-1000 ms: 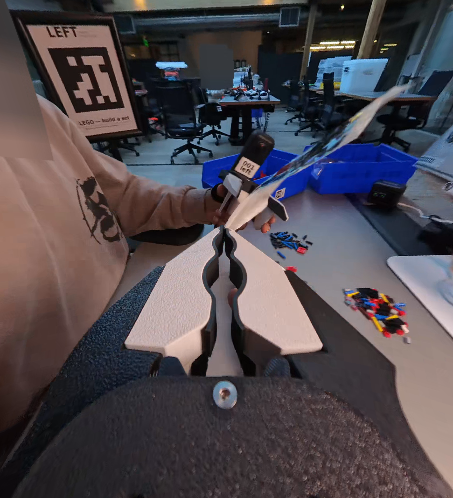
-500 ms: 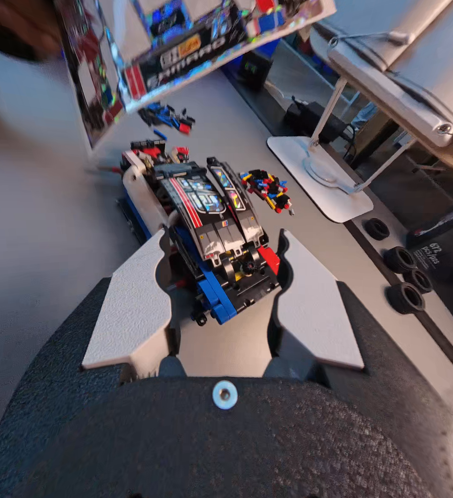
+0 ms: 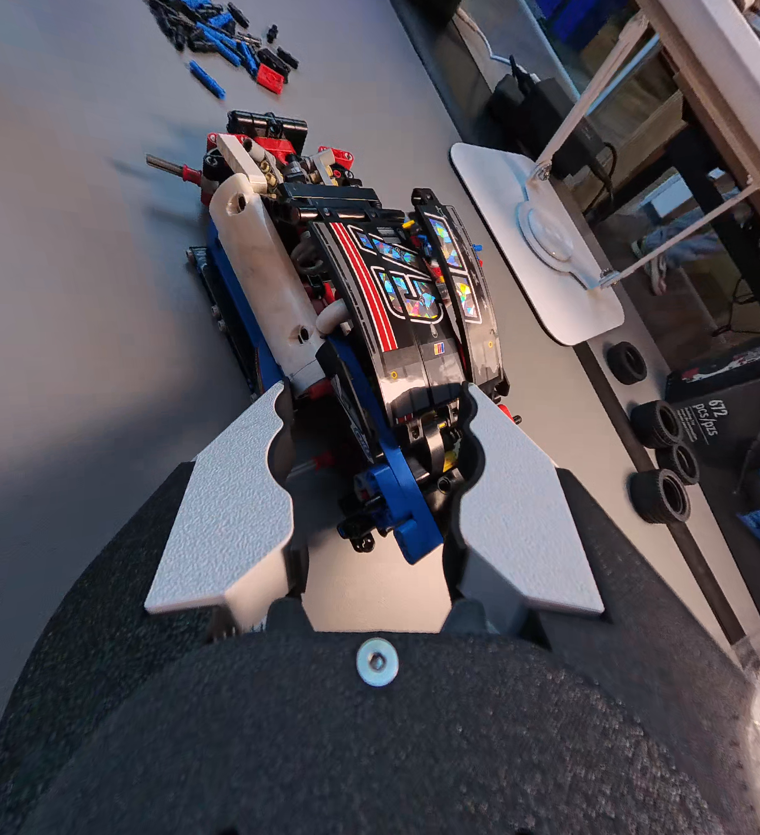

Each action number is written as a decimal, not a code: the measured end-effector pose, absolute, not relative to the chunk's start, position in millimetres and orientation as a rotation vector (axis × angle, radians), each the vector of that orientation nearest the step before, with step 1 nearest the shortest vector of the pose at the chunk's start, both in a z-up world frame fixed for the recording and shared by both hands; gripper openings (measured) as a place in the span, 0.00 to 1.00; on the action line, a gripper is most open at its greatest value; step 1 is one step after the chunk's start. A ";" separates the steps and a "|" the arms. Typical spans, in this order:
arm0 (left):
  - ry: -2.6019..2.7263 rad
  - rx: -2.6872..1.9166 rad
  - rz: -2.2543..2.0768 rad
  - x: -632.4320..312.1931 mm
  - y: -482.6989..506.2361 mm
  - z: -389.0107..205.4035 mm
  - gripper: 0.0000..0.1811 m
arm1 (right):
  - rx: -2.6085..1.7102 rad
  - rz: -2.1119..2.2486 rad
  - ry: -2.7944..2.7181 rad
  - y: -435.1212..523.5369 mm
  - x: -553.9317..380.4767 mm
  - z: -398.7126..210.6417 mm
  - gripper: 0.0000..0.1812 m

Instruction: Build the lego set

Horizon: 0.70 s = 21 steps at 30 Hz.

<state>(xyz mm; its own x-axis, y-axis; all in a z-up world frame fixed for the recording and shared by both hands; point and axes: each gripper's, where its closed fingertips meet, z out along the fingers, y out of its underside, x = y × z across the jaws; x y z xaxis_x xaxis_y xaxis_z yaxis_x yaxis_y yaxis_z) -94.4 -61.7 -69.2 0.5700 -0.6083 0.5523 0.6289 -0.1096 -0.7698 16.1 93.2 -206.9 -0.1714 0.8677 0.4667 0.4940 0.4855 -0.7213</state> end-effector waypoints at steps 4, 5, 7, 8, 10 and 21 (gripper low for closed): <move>-0.029 -1.325 -1.030 -102.0 -61.4 -71.9 0.00 | -1.096 0.535 -1.897 105.9 19.5 -207.0 0.39; -0.036 -1.326 -1.032 -103.4 -61.0 -73.7 0.00 | -1.088 0.538 -1.922 108.4 20.1 -207.0 0.39; -0.047 -1.329 -1.035 -104.9 -60.0 -76.9 0.00 | -1.106 0.553 -1.955 112.3 21.0 -205.6 0.39; -0.051 -1.331 -1.032 -105.6 -59.4 -78.0 0.00 | -1.139 0.593 -1.965 109.2 22.3 -202.7 0.43; -0.053 -1.335 -1.025 -107.1 -58.7 -78.4 0.00 | -1.145 0.713 -1.936 97.2 21.6 -182.0 0.47; -0.051 -1.377 -1.007 -108.3 -55.3 -89.7 0.00 | -1.130 0.420 -2.297 84.2 -17.3 -195.9 0.48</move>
